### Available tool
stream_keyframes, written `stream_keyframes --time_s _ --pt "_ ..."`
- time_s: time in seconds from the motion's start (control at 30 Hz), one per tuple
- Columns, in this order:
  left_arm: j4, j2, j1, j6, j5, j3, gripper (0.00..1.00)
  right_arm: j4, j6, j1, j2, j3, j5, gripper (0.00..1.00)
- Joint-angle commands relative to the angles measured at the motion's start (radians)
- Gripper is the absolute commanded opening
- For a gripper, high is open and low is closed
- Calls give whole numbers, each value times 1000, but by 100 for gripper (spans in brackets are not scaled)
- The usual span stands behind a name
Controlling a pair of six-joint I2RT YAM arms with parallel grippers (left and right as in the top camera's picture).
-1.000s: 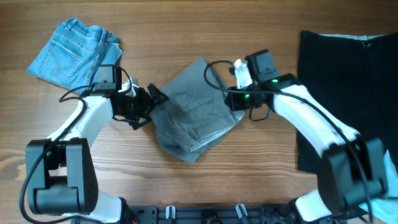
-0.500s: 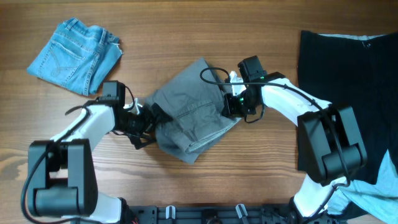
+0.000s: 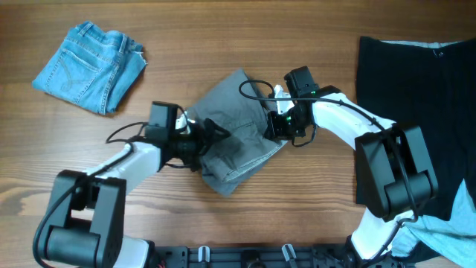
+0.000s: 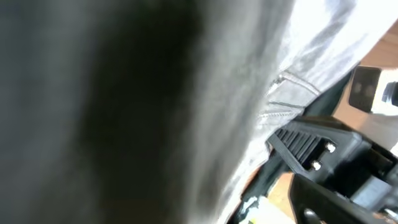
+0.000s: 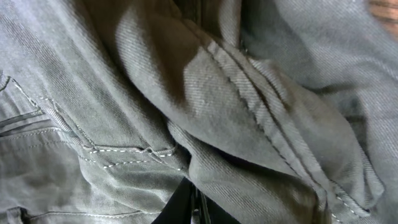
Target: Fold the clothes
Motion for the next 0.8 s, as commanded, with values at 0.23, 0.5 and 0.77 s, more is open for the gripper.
stream_keyframes --time_s 0.23,0.5,0.77 --pt "52 50 -19 25 -186 -48 4 -42 2 14 70 -41 75 4" --pt "-290 -119 155 277 -62 135 4 -190 -45 2 -231 -40 77 4" --pt "-476 -253 363 360 33 537 4 -214 -24 2 -506 -40 78 5"
